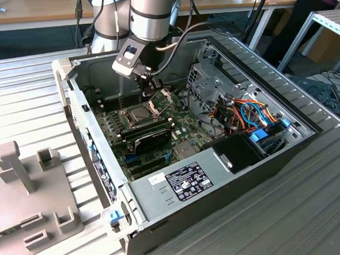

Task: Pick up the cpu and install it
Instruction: 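Place the cpu into insertion slot, then close the cpu cover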

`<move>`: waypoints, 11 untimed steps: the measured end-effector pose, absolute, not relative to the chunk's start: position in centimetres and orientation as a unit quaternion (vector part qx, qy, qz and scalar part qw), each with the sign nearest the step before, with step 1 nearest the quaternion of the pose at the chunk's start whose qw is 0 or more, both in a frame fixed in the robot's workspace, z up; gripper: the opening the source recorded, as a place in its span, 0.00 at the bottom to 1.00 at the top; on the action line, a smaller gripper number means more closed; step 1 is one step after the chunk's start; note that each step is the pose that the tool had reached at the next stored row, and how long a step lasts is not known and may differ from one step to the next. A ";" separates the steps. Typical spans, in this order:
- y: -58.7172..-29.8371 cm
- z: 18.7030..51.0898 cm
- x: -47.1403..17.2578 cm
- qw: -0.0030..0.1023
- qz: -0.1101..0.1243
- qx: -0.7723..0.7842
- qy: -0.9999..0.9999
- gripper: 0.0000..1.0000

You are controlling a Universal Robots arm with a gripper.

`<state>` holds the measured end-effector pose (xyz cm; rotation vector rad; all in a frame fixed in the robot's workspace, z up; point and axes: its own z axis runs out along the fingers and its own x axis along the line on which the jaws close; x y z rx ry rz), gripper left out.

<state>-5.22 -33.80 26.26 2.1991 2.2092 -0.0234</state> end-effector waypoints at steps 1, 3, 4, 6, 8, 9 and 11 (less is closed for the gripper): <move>-33.8 26.3 -5.2 0.012 -0.008 0.705 0.709 0.11; -33.8 26.4 -5.2 0.012 -0.007 0.705 0.709 0.11; -33.8 26.4 -5.2 0.012 -0.008 0.705 0.709 0.11; -33.8 26.5 -5.2 0.012 -0.008 0.705 0.709 0.11; -33.8 26.7 -5.2 0.012 -0.008 0.705 0.709 0.11; -33.8 26.7 -5.2 0.012 -0.008 0.705 0.709 0.11; -33.8 26.8 -5.2 0.012 -0.008 0.705 0.709 0.11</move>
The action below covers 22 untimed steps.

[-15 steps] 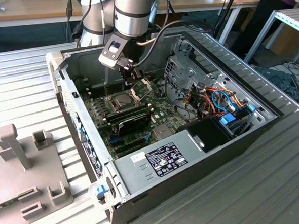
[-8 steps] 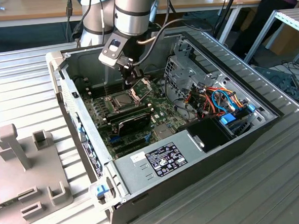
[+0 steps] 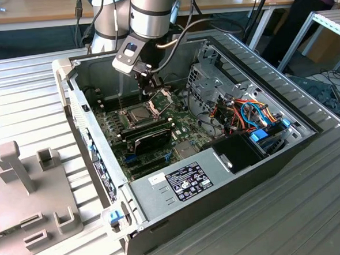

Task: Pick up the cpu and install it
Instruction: 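Close the cpu cover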

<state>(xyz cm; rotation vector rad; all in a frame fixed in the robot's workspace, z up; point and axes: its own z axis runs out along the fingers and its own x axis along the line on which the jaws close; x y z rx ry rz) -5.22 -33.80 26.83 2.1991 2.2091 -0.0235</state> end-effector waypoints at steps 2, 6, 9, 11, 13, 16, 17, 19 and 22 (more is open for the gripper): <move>-33.8 26.9 -5.2 0.012 -0.008 0.705 0.709 0.11; -33.8 27.1 -5.2 0.012 -0.008 0.705 0.709 0.11; -33.8 27.2 -5.2 0.012 -0.007 0.705 0.709 0.11; -33.8 27.3 -5.2 0.012 -0.008 0.705 0.709 0.11; -33.8 27.4 -5.2 0.012 -0.008 0.705 0.709 0.11; -33.8 27.5 -5.2 0.012 -0.008 0.705 0.709 0.11; -33.8 27.6 -5.2 0.012 -0.008 0.705 0.709 0.11; -33.8 27.7 -5.2 0.012 -0.008 0.705 0.709 0.11; -33.8 27.8 -5.2 0.012 -0.008 0.705 0.709 0.11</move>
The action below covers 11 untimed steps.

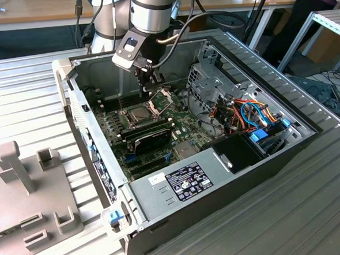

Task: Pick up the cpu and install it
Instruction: 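Close the cpu cover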

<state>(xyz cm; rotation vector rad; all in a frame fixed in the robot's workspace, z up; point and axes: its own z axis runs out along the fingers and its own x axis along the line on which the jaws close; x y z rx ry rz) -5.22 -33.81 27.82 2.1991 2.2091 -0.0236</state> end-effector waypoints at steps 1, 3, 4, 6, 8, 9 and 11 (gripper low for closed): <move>-33.8 27.9 -5.2 0.012 -0.008 0.705 0.709 0.11; -33.8 28.0 -5.2 0.012 -0.008 0.705 0.709 0.11; -33.8 28.0 -5.2 0.012 -0.008 0.705 0.709 0.11; -33.8 28.1 -5.2 0.012 -0.008 0.705 0.709 0.11; -33.8 28.2 -5.2 0.012 -0.007 0.705 0.709 0.11; -33.8 28.3 -5.2 0.012 -0.008 0.705 0.709 0.11; -33.8 28.4 -5.2 0.012 -0.008 0.705 0.709 0.11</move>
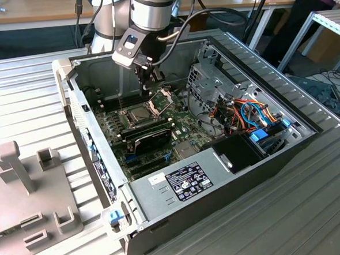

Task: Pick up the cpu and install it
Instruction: 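Close the cpu cover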

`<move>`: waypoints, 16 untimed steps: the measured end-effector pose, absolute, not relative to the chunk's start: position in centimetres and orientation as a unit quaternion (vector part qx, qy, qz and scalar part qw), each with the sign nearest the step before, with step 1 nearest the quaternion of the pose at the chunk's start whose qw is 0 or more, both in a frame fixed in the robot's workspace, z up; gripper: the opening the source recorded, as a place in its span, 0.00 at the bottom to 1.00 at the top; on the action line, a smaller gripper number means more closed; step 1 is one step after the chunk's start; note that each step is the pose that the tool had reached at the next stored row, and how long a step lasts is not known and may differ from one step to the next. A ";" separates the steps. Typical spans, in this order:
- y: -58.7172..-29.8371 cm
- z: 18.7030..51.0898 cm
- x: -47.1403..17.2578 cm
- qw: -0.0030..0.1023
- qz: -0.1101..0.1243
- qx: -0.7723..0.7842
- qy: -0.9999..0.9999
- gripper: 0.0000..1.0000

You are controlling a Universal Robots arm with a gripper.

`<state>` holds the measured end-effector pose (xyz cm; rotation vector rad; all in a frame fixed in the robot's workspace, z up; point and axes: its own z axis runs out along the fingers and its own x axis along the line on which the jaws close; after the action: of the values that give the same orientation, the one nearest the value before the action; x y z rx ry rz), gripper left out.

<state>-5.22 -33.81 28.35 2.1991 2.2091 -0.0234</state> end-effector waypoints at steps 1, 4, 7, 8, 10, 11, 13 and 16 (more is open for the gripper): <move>-33.8 28.4 -5.2 0.012 -0.007 0.705 0.709 0.11; -33.8 28.5 -5.2 0.012 -0.008 0.705 0.709 0.11; -33.8 28.6 -5.2 0.012 -0.008 0.705 0.709 0.11; -33.8 28.7 -5.2 0.012 -0.008 0.705 0.709 0.11; -33.8 28.8 -5.2 0.012 -0.008 0.705 0.709 0.11; -33.8 28.8 -5.2 0.012 -0.008 0.705 0.709 0.11; -33.8 28.9 -5.2 0.012 -0.008 0.705 0.709 0.11; -33.8 29.0 -5.2 0.012 -0.008 0.705 0.709 0.11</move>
<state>-5.22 -33.81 29.03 2.1991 2.2091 -0.0235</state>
